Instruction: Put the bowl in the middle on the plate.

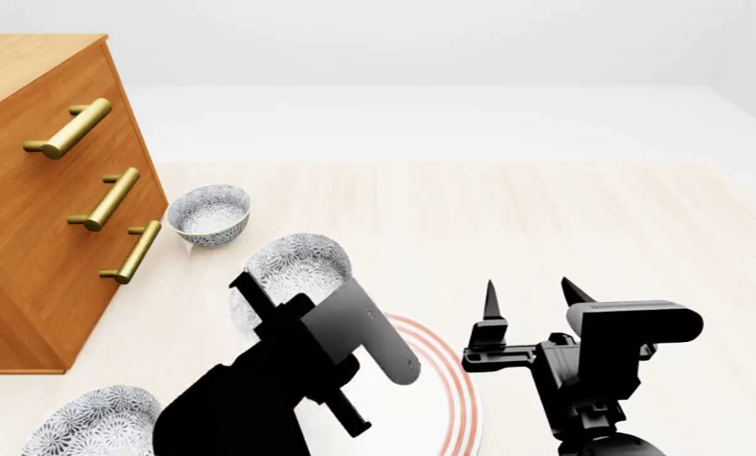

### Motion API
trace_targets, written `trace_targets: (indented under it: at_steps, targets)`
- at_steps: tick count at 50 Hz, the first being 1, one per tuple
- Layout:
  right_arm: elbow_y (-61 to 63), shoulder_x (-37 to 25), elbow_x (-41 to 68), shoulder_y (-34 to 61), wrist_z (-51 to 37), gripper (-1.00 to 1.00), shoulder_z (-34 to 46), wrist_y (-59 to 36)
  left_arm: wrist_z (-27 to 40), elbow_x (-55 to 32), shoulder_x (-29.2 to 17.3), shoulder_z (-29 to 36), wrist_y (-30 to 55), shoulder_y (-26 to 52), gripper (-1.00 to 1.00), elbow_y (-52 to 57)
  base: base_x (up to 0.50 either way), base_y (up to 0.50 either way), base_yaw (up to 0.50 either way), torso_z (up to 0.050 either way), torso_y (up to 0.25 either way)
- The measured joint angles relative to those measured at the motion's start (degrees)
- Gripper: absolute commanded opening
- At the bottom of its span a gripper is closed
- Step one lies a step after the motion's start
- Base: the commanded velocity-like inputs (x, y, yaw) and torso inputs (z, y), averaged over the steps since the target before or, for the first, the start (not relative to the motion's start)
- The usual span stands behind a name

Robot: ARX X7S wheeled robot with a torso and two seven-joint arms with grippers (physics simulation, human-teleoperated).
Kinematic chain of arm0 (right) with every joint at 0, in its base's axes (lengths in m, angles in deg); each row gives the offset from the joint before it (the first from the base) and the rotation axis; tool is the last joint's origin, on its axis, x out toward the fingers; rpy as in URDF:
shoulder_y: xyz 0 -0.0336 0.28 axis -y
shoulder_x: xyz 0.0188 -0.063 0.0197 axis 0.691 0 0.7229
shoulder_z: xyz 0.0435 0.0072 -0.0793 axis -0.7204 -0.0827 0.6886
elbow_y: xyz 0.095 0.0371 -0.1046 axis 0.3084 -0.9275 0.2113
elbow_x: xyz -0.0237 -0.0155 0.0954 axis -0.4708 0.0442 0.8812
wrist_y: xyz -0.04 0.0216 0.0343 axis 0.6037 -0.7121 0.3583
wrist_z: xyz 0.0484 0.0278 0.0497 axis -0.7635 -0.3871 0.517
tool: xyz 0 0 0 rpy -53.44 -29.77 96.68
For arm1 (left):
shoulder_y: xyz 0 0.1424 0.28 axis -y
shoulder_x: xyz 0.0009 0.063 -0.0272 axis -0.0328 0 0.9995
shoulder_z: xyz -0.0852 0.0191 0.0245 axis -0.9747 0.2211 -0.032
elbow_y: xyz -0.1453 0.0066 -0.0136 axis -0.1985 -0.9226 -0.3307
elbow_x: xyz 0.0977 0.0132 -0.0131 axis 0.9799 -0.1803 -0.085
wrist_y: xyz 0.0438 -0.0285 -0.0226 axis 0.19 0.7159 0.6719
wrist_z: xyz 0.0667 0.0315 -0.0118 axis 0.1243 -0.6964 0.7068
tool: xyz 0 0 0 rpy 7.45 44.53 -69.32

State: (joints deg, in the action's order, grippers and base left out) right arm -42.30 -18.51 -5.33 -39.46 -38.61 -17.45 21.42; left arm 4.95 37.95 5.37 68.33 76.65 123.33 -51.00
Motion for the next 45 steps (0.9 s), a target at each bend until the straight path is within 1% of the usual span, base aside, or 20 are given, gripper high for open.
trace_targets:
  at_steps: [10, 18, 34, 45]
  targets:
    - [-0.16, -0.19, 0.27, 0.02, -0.31, 1.00, -0.02, 0.07, -4.48, 5.70, -0.25, 6.58, -1.03, -1.25, -1.00, 2.80, 0.00, 0.00, 0.00, 0.000, 0.000]
    - [0.13, -0.42, 0.53, -0.05, -0.61, 1.00, -0.07, -0.04, -5.92, 6.55, -0.03, 9.31, -3.24, -1.28, -1.00, 2.87, 0.00, 0.00, 0.00, 0.000, 0.000]
    - [0.76, -0.86, 1.09, -0.32, -1.15, 1.00, -0.24, -0.06, -4.60, 3.81, -0.49, 10.82, -7.83, -3.29, -1.00, 0.35, 0.00, 0.00, 0.00, 0.000, 0.001]
    - [1.03, -1.09, 1.39, -0.46, -1.42, 1.00, -0.20, 0.11, -1.90, 1.21, -1.30, 10.60, -10.75, -5.55, -1.00, -2.75, 0.00, 0.00, 0.00, 0.000, 0.000]
